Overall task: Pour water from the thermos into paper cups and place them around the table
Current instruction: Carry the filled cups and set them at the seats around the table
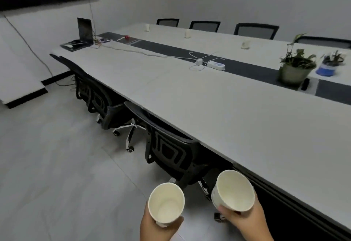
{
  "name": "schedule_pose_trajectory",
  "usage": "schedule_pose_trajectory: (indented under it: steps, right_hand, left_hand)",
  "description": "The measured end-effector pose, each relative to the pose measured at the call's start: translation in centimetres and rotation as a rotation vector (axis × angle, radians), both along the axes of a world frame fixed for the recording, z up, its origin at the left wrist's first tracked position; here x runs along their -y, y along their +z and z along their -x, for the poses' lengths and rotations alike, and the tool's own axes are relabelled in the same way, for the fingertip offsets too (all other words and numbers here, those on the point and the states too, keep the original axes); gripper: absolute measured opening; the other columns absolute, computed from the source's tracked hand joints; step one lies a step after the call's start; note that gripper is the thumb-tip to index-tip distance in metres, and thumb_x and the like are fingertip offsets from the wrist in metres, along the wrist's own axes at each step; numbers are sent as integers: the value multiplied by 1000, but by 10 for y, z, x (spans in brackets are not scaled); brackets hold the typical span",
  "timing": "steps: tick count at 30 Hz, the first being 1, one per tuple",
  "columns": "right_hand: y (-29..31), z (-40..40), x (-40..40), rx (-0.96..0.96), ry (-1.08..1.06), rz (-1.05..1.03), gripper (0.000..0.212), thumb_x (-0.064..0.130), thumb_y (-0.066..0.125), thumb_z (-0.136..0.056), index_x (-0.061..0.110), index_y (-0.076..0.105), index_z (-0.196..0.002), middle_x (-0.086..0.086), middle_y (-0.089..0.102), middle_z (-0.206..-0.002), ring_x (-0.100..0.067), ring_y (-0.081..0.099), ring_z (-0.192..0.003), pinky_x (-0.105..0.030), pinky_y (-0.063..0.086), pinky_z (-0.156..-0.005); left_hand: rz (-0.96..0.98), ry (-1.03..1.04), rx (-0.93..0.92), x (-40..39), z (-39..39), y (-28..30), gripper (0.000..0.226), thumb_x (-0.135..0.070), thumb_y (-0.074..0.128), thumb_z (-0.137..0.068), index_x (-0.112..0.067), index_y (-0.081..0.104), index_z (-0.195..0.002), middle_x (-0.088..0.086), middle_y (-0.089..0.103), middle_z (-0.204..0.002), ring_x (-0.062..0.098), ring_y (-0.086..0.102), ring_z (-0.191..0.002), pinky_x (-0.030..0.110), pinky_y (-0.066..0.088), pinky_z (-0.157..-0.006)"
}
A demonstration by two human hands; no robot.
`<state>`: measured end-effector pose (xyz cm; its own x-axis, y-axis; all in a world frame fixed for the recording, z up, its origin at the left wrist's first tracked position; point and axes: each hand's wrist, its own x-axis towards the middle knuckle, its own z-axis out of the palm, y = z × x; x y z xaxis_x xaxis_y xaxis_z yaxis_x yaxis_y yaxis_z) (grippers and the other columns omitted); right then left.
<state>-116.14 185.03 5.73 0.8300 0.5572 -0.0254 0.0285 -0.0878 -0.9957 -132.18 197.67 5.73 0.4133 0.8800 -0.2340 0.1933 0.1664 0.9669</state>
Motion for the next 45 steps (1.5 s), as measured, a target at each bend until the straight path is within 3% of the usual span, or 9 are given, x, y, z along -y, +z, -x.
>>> schedule_pose_trajectory:
  steps: [3, 6, 9, 12, 16, 26, 34, 41, 45]
  right_hand:
    - [10, -20, -23, -7, -120, -84, 80, -24, 77, -40, 29, 51, -95, 14, 59, -91, 10, 61, -79, 3, 41, -59]
    - [19, -50, -35, 26, -229, -23, 79, -18, 79, -42, 33, 51, -95, 12, 61, -95, -1, 59, -88, -1, 44, -67]
    - [23, -91, -47, 47, -309, 16, 74, -12, 81, -45, 36, 51, -93, 15, 63, -90, 11, 59, -86, -8, 47, -65]
    - [28, -135, -64, 64, -328, 7, 72, -9, 82, -48, 37, 51, -94, 15, 63, -93, 14, 58, -86, -15, 41, -71]
    - [27, -183, -92, 43, -383, 25, 73, -6, 82, -50, 41, 49, -94, 20, 60, -94, 18, 54, -87, -16, 39, -73]
    - [1, -262, -148, -30, -496, 151, 67, -4, 81, -55, 39, 45, -92, 23, 55, -95, 22, 51, -84, 2, 38, -64]
    - [-35, -311, -186, -53, -630, 237, 74, -4, 83, -51, 22, 45, -108, 21, 53, -96, -18, 51, -96, -28, 33, -83]
    - [-58, -341, -207, -60, -727, 239, 68, -1, 82, -53, 26, 45, -103, 14, 54, -96, -16, 51, -95, -30, 36, -85]
    - [-68, -349, -213, -67, -741, 198, 66, -4, 81, -53, 37, 47, -92, 21, 54, -94, 7, 51, -87, -25, 35, -80]
  left_hand:
    - [10, -1, 25, -39, -37, 4, 71, 13, 81, -42, -17, 54, -100, -7, 63, -88, 13, 57, -82, 28, 38, -79]
    - [-1, -90, 52, -69, -92, 13, 73, 18, 80, -47, -4, 52, -111, 7, 63, -93, 19, 57, -85, 25, 43, -76]
    - [-77, -153, 111, -90, -148, 19, 68, 23, 77, -47, -14, 54, -100, 6, 61, -94, 15, 55, -84, 21, 43, -73]
    - [-82, -264, 195, -112, -206, 25, 68, 15, 81, -50, -28, 52, -94, -7, 61, -95, 4, 56, -89, 22, 42, -74]
    - [-82, -283, 174, -162, -273, 32, 70, -13, 79, -41, -21, 53, -106, -3, 62, -97, 10, 58, -87, 24, 45, -70]
    - [-177, -312, -16, -313, -419, -10, 65, -5, 81, -63, -24, 44, -112, -1, 54, -110, 19, 51, -98, 32, 41, -84]
    - [-205, -224, -95, -387, -508, -56, 66, -6, 80, -63, -9, 44, -118, 11, 57, -116, 22, 51, -95, 32, 41, -83]
    - [-208, -154, -67, -427, -561, -86, 73, -6, 82, -60, -11, 44, -123, 9, 56, -121, 23, 53, -106, 33, 44, -95]
    - [-217, -114, -63, -443, -574, -94, 72, -9, 82, -61, -11, 44, -122, 6, 55, -121, 19, 51, -104, 30, 43, -92]
